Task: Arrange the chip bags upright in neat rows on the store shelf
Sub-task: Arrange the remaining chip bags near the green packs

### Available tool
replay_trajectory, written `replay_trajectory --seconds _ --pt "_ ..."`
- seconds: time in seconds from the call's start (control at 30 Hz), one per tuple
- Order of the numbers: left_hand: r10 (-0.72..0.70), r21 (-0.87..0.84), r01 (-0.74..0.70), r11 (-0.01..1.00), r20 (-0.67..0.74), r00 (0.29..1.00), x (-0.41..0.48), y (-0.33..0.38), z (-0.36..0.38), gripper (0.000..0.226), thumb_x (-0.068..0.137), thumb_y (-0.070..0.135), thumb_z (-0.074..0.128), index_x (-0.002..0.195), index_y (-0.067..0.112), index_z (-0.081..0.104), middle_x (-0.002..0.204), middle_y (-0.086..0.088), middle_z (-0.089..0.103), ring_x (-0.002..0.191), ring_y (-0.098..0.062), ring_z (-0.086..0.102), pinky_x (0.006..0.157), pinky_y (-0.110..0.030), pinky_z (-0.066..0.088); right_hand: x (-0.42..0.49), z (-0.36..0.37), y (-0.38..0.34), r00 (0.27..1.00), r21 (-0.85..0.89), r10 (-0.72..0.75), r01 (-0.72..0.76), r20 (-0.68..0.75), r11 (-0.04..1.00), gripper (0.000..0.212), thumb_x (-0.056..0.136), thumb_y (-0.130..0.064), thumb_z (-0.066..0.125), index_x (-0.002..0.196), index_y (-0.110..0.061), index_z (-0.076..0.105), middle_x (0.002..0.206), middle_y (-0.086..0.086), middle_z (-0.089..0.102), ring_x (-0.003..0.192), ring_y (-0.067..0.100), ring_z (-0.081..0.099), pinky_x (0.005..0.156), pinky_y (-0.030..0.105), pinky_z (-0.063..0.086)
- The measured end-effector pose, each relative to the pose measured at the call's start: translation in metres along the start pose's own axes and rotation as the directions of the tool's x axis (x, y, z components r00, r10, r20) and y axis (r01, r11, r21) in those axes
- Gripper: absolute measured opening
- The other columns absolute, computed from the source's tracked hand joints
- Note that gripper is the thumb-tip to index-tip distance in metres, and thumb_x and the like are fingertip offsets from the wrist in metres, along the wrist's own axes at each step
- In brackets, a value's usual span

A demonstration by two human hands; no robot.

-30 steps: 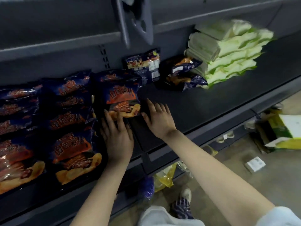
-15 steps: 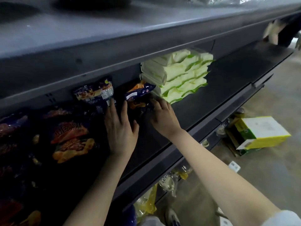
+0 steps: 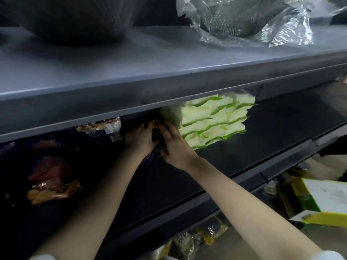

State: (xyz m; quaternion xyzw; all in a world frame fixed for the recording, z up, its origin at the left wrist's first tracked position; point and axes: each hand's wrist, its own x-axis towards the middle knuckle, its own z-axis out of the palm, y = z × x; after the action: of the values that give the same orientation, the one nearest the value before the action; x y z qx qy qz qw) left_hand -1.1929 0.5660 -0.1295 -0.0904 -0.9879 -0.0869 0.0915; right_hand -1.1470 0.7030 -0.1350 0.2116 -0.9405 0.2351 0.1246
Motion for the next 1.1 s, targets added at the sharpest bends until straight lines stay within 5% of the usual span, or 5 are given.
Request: replay_trajectory --seconds 0.17,0.37,0.67,0.9,1.1 --pt "-0.072 0.041 0.076 0.996 -0.077 0.994 -0.011 0.006 0.009 0.061 0.089 0.032 0.056 0.142 0.030 0.026 0.134 -0.005 0.051 0.113 -0.029 0.056 0.077 -0.038 0.049 -0.003 -0.003 0.015 0.995 0.011 -0.094 0.094 0.028 0.996 0.070 0.082 -0.004 0.057 0.145 -0.002 0.028 0.148 0.018 0.027 0.137 0.033 0.027 0.110 0.023 0.020" --pt "-0.060 0.087 0.075 0.993 -0.161 0.985 -0.019 0.000 -0.002 0.058 0.088 0.032 0.055 0.141 0.030 0.030 0.128 -0.006 0.054 0.103 -0.030 0.060 0.071 -0.038 0.049 -0.004 -0.002 0.020 0.978 0.074 -0.205 0.203 0.024 0.976 0.058 0.083 -0.005 0.054 0.139 -0.002 0.041 0.145 0.020 0.033 0.136 0.033 0.031 0.113 0.037 0.030" --pt "0.198 0.170 -0.127 0.977 -0.515 0.834 -0.100 -0.033 -0.049 0.049 0.078 0.030 0.069 0.124 0.018 0.057 0.112 -0.004 0.067 0.088 -0.021 0.068 0.054 -0.029 0.052 0.023 -0.027 -0.025 0.819 0.217 -0.313 0.457 -0.482 0.862 0.029 0.091 -0.011 0.046 0.111 -0.002 0.064 0.118 0.014 0.060 0.110 0.022 0.053 0.101 0.018 0.036" --pt "0.396 0.205 -0.339 0.918 -0.465 0.792 -0.163 -0.071 -0.063 0.035 0.088 0.023 0.063 0.121 0.015 0.059 0.122 -0.003 0.063 0.107 -0.018 0.062 0.078 -0.035 0.056 0.049 -0.030 -0.077 0.916 0.473 -0.365 0.250 0.167 0.845 0.026 0.096 -0.029 0.050 0.117 -0.020 0.064 0.112 -0.012 0.059 0.105 -0.004 0.052 0.095 0.013 0.040" --pt "0.560 0.179 -0.534 0.826 -0.353 0.749 -0.199 -0.086 -0.065 0.030 0.087 0.012 0.063 0.115 0.016 0.053 0.123 -0.004 0.062 0.122 -0.020 0.051 0.106 -0.042 0.036 0.037 -0.002 -0.108 0.876 0.440 -0.381 0.230 0.295 0.868 0.028 0.094 -0.038 0.051 0.117 -0.027 0.063 0.114 -0.010 0.066 0.106 0.003 0.059 0.092 0.020 0.045"
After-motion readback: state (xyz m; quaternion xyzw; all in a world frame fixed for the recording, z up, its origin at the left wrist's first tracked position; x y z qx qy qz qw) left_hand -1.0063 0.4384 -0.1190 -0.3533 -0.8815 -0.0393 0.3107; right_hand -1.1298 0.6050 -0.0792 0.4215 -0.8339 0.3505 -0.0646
